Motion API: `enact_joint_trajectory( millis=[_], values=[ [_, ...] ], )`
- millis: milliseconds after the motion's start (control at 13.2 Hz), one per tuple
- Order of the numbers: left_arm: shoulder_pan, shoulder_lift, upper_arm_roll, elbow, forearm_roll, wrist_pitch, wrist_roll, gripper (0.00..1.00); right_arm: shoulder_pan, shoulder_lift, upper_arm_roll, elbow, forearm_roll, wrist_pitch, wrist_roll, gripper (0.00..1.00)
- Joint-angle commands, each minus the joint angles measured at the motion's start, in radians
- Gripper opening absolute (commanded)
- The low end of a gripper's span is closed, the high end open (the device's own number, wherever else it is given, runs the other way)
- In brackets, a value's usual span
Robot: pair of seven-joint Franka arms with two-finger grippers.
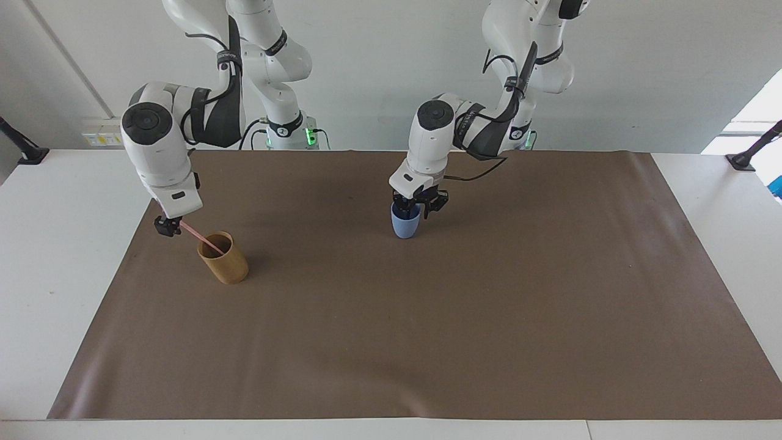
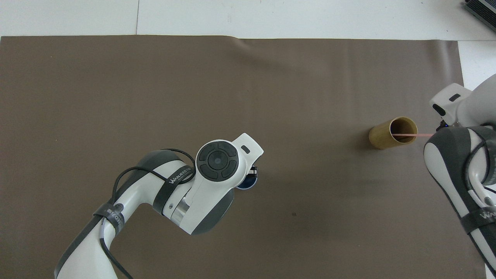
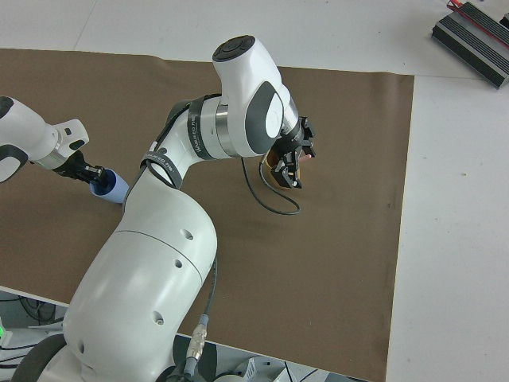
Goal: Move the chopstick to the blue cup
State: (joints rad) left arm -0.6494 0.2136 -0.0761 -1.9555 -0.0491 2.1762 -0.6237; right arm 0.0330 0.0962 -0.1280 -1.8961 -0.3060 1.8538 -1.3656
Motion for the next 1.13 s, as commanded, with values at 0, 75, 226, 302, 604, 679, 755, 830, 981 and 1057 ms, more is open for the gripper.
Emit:
enact_joint_trajectory(
  millis=[0,75,226,302,604,679,755,830,981,1057],
  values=[
    [-0.006,-0.040,0.015,0.001,0.012,-0.021,0.022,1.00,-0.019,-0.007,0.008,0.002,-0.024,-0.013,-0.029,0.65],
    [-0.006,-0.062,0.019,0.001,0.015,-0.053,0.027,1.00,-0.019,-0.007,0.008,0.000,-0.025,-0.010,-0.027,0.54],
    [0.000,-0.118,0.022,-0.003,0.017,-0.119,0.028,1.00,-0.019,-0.007,0.008,0.000,-0.025,-0.005,-0.027,0.34],
    [0.029,-0.144,0.022,-0.003,0.018,-0.150,0.041,1.00,-0.019,-0.007,0.008,0.000,-0.027,-0.005,-0.027,0.24],
    [0.140,-0.240,0.024,0.000,0.018,-0.194,0.157,1.00,-0.015,-0.006,0.008,0.003,-0.048,-0.005,-0.024,0.00],
    [0.187,-0.261,0.022,0.007,0.018,-0.199,0.204,1.00,-0.010,-0.003,0.008,0.014,-0.048,-0.013,-0.024,0.00],
    [0.229,-0.270,0.024,0.021,0.018,-0.200,0.255,1.00,-0.008,0.000,0.008,0.024,-0.048,-0.018,-0.024,0.00],
    [0.270,-0.270,0.024,0.050,0.018,-0.214,0.298,1.00,-0.008,0.005,0.008,0.029,-0.050,-0.018,-0.026,0.00],
    [0.341,-0.260,0.024,0.140,0.020,-0.309,0.390,1.00,-0.011,0.007,0.008,0.035,-0.048,-0.021,-0.027,0.00],
    [0.387,-0.254,0.024,0.180,0.020,-0.323,0.469,1.00,-0.013,0.008,0.008,0.043,-0.048,-0.022,-0.027,0.00]
  ],
)
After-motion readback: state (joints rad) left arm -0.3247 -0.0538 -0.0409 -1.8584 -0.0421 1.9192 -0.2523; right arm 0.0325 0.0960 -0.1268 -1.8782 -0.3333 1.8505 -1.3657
